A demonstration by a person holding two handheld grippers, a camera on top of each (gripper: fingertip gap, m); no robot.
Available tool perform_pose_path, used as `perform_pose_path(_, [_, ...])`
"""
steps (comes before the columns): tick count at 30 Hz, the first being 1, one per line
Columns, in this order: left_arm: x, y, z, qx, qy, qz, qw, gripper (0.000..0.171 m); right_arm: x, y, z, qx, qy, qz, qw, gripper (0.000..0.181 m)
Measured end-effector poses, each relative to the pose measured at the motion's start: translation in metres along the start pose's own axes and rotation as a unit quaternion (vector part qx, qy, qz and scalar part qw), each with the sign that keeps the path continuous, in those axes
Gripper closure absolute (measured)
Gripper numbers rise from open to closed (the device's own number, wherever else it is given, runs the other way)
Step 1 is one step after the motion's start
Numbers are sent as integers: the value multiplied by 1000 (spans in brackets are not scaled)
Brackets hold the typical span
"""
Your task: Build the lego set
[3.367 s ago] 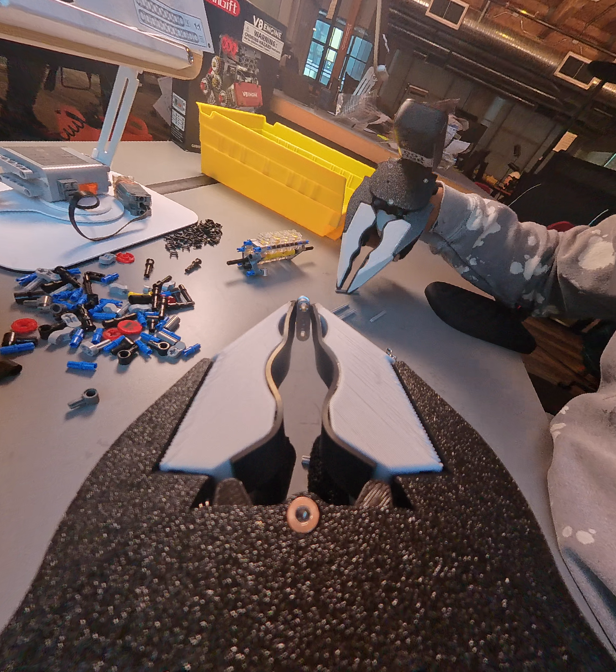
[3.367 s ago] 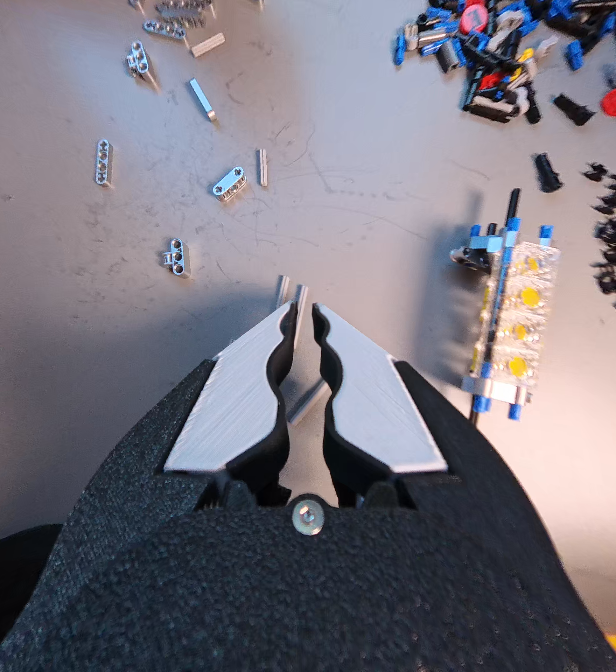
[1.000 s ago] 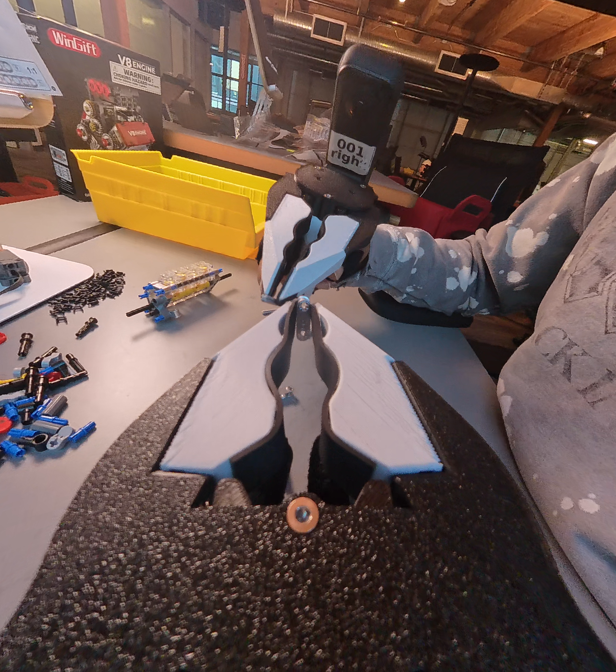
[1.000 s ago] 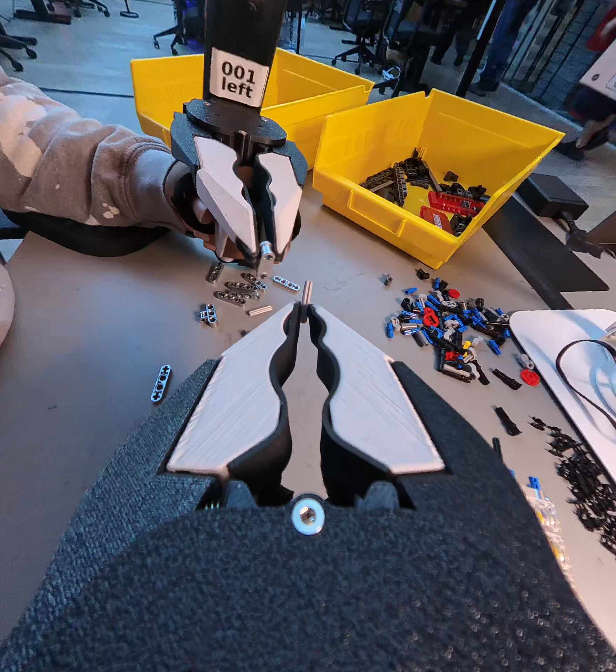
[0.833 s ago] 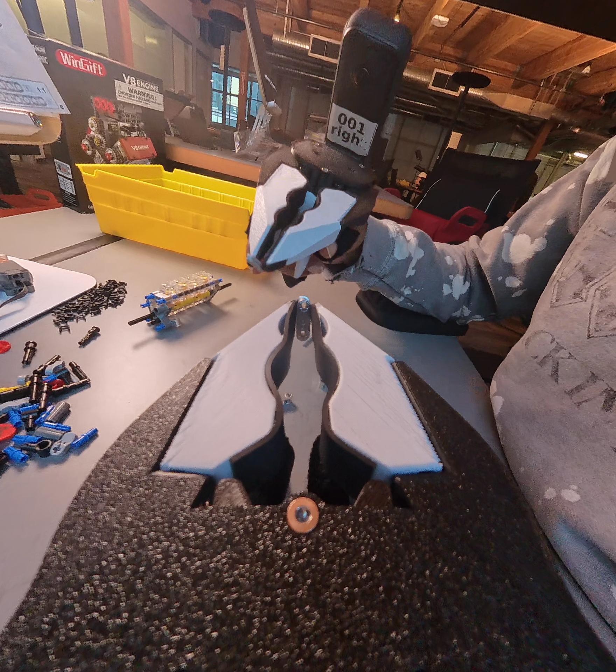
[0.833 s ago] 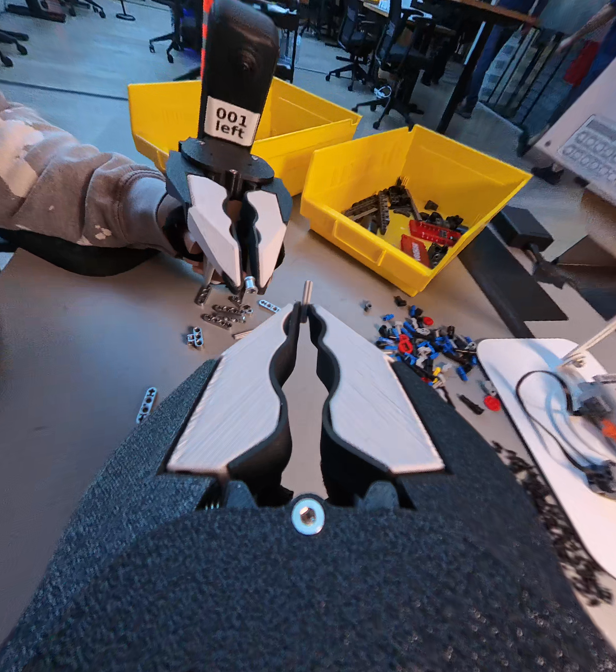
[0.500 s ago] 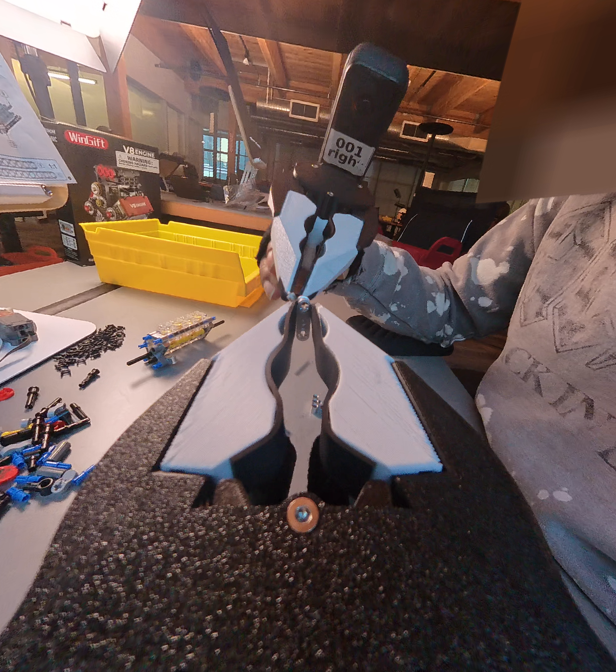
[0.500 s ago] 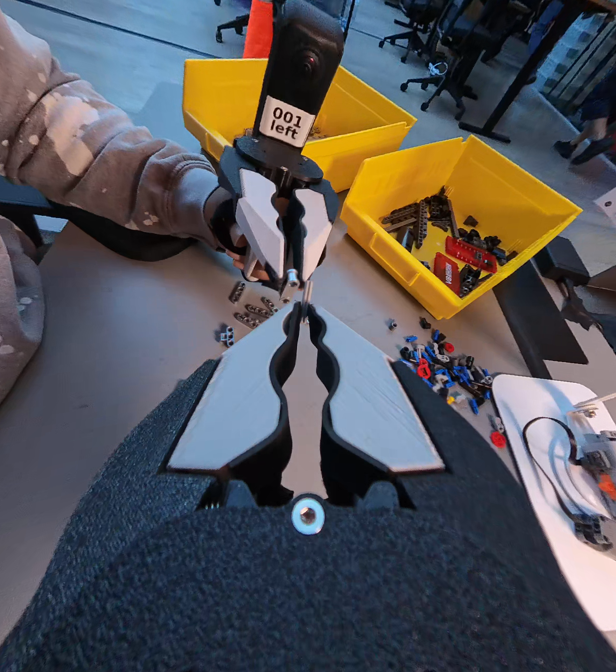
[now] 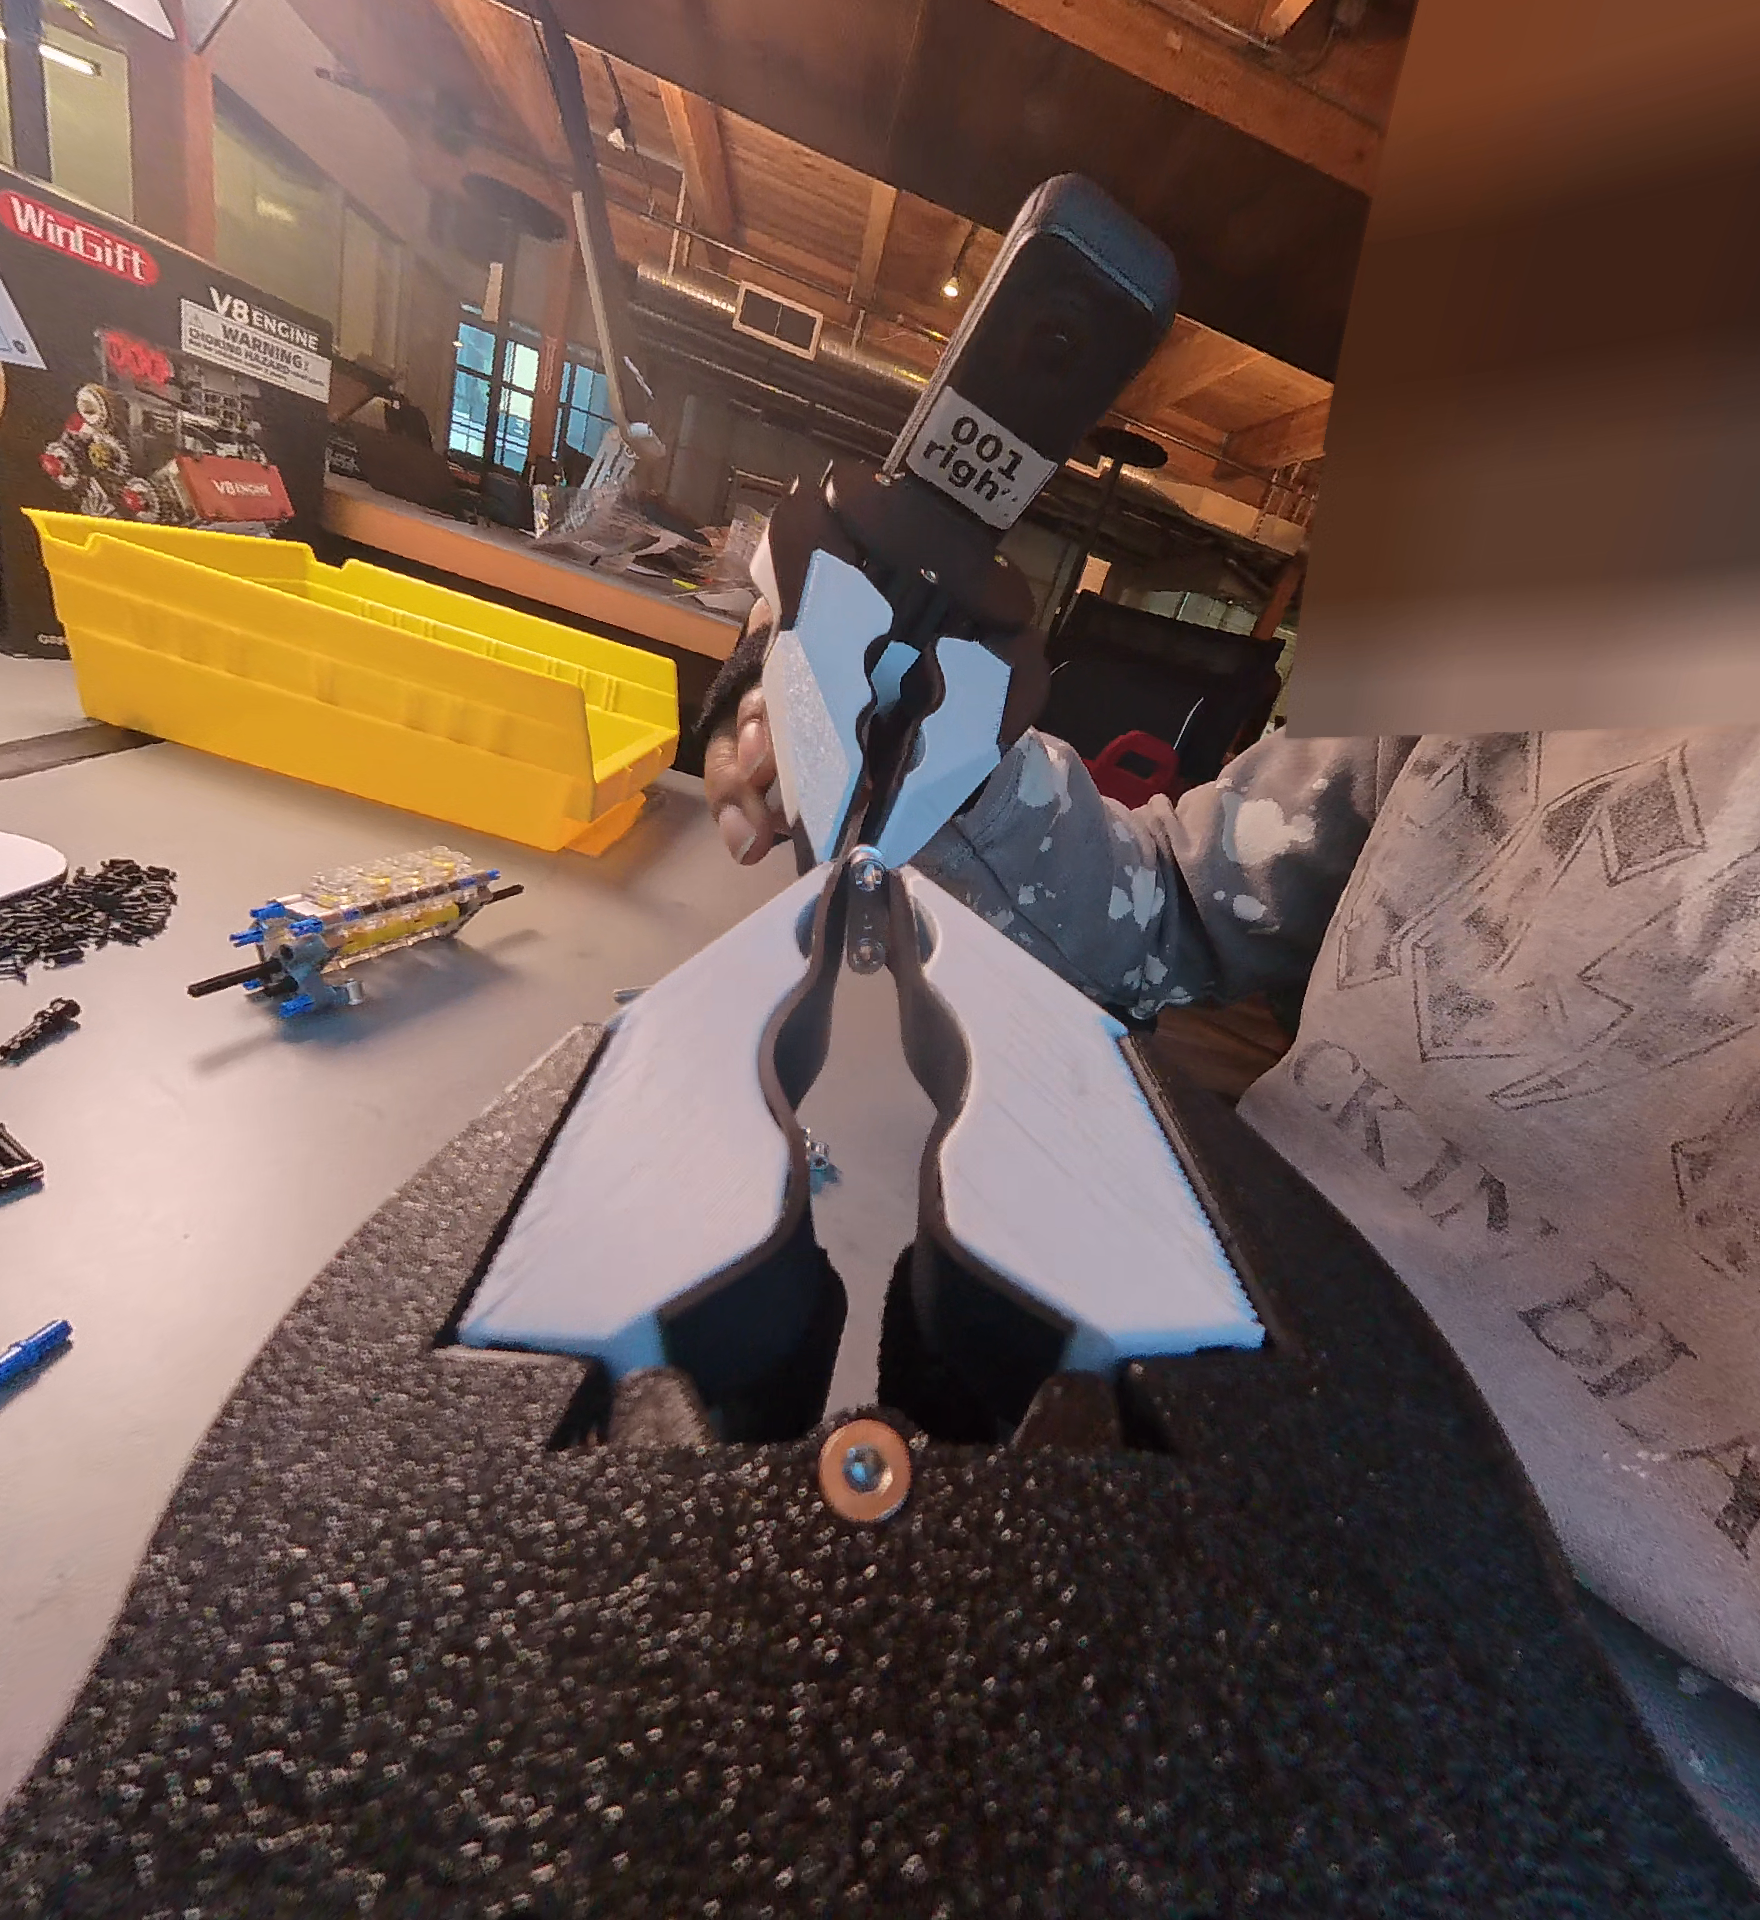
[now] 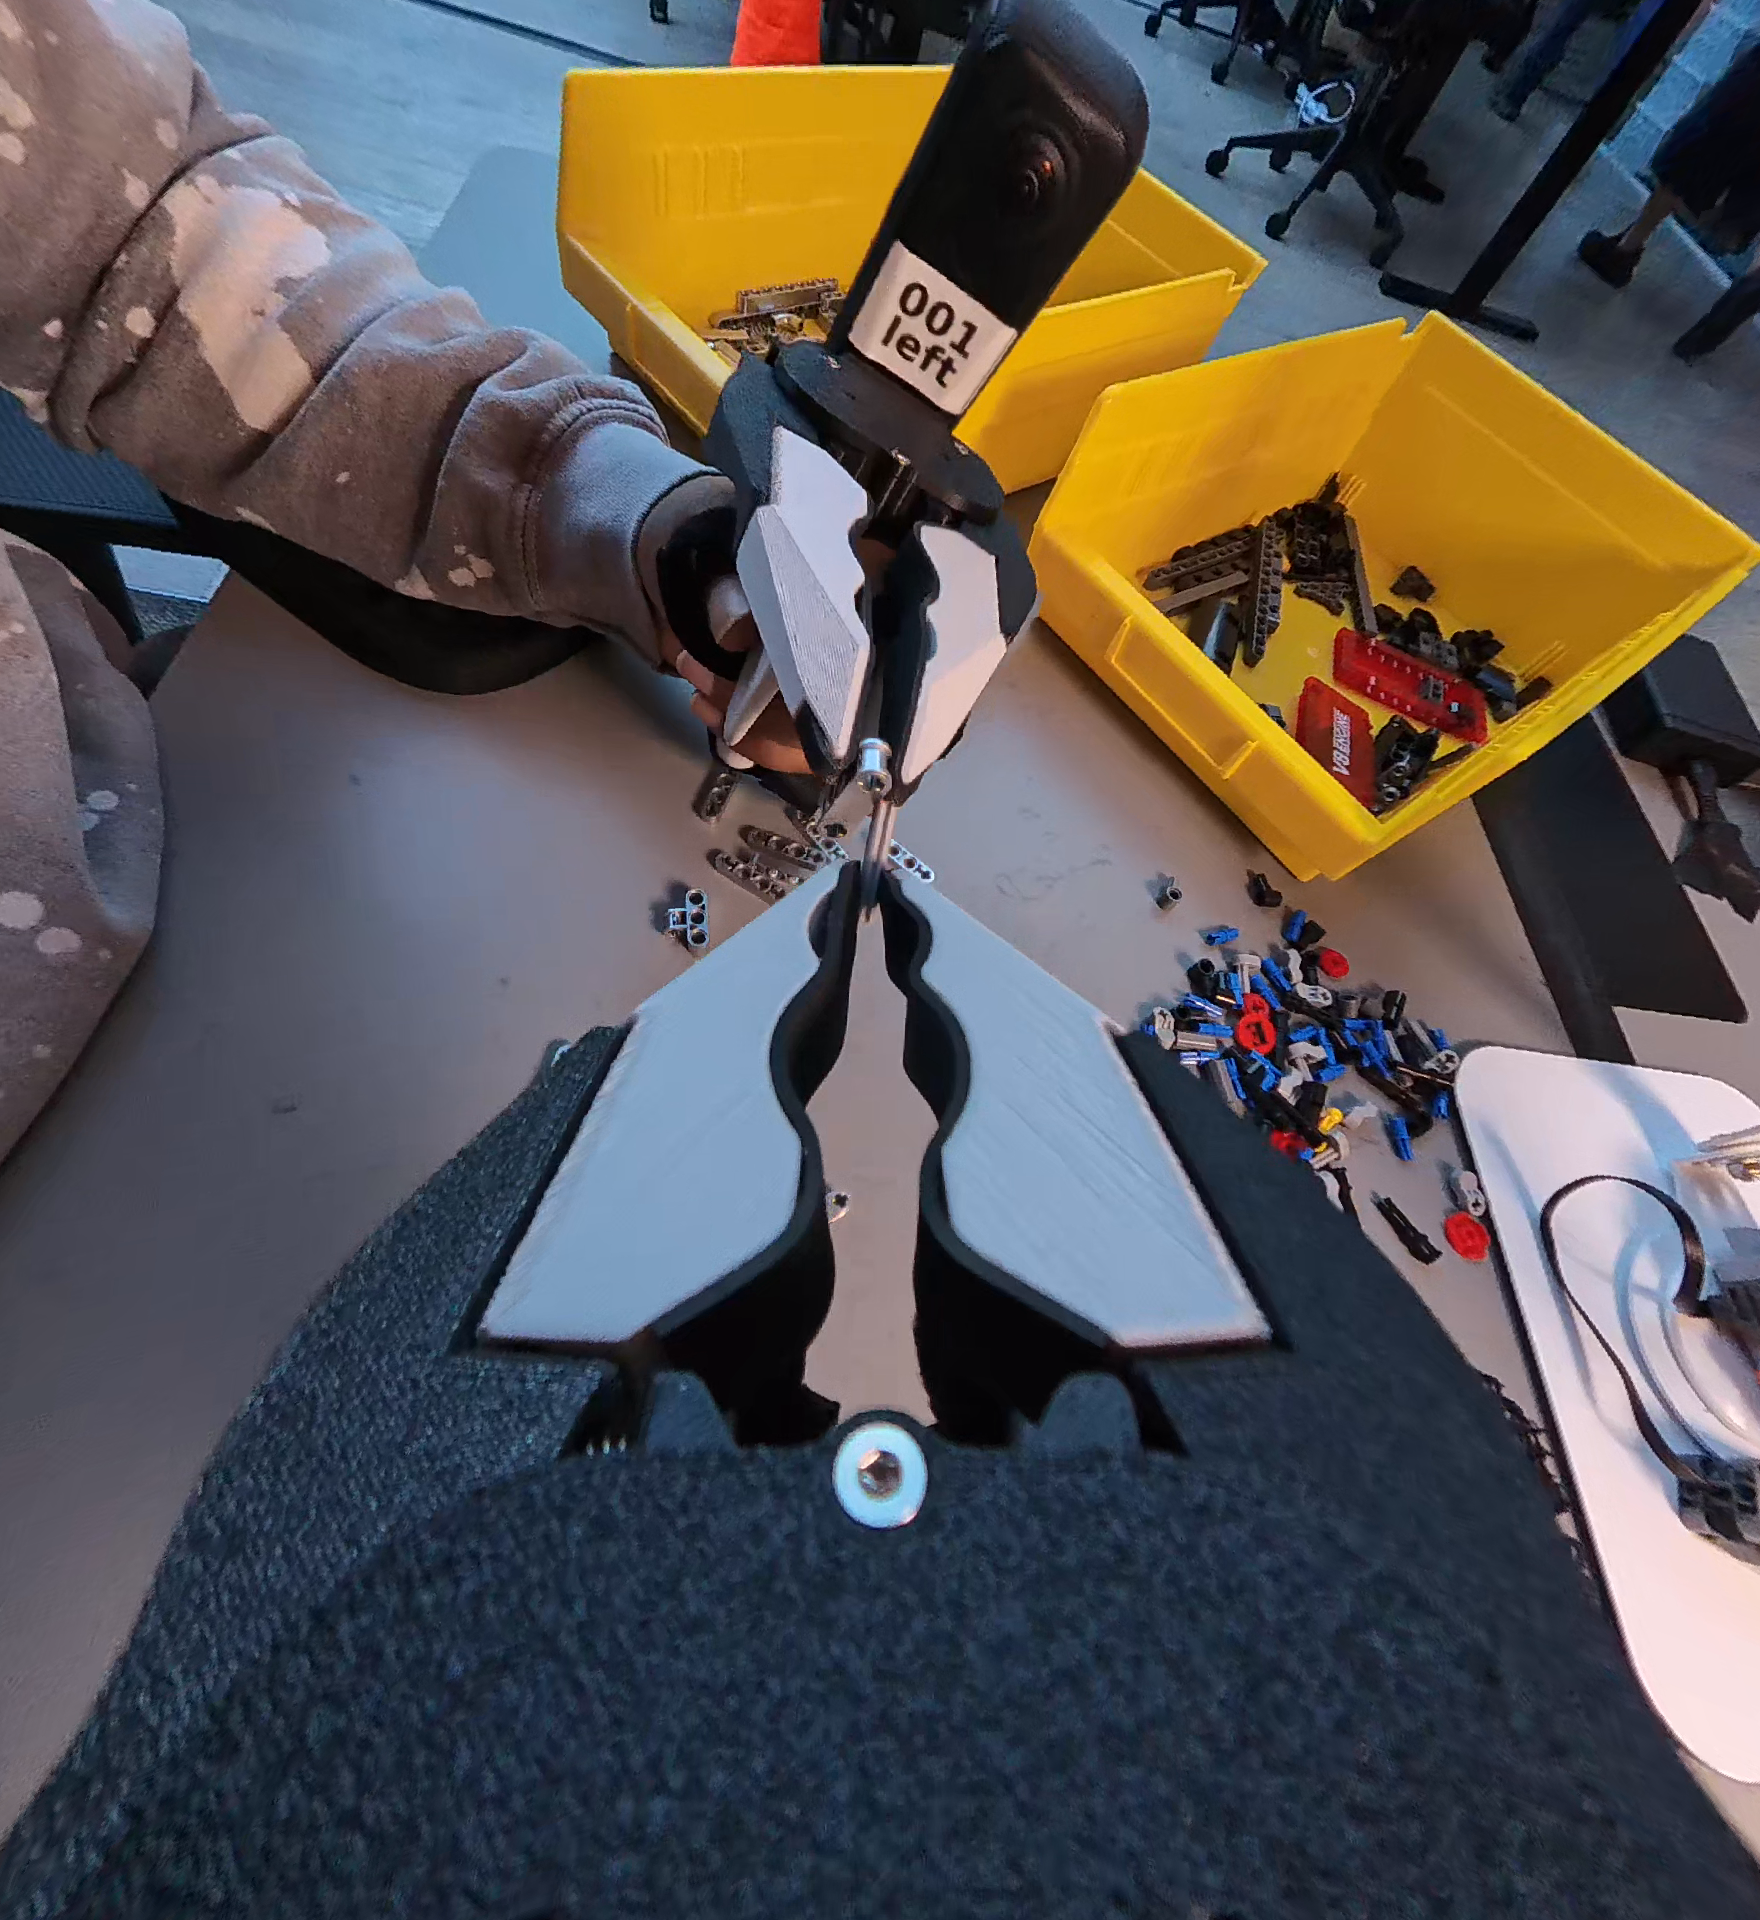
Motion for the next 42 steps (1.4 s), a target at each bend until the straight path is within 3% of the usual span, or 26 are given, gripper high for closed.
perform_pose_path(9, [-2, 2, -2, 20, 0, -16, 1000, 166, 4, 1, 2, 1, -25, -9, 1000, 180])
perform_pose_path(23, [-21, 9, -11, 118, 11, -125, 985, 166, 14, 11, 2, -18, -136, -60, 989, 180])
perform_pose_path(26, [-18, 12, -11, 147, -8, -137, 980, 166, 16, 26, -3, 30, -150, -69, 986, 180])
perform_pose_path(30, [-11, 21, -8, 217, -59, -174, 959, 166, 23, 62, -23, 173, -137, -55, 974, 180])
perform_pose_path(34, [-8, 26, -8, 250, -68, -172, 950, 166, 32, 80, -45, 253, -128, -22, 959, 180])
perform_pose_path(42, [-10, 43, -14, 311, -48, -164, 935, 166, 36, 82, -47, 241, -118, -2, 963, 179])
Point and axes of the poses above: each gripper's, where its closed fingertips meet, z back along the fingers, y out of its underside, x = y × z across the jaws, the point moved 9 cm from there along z, back along the fingers, and after that the axes turned 1 degree about -y, right-handed, at the moved point
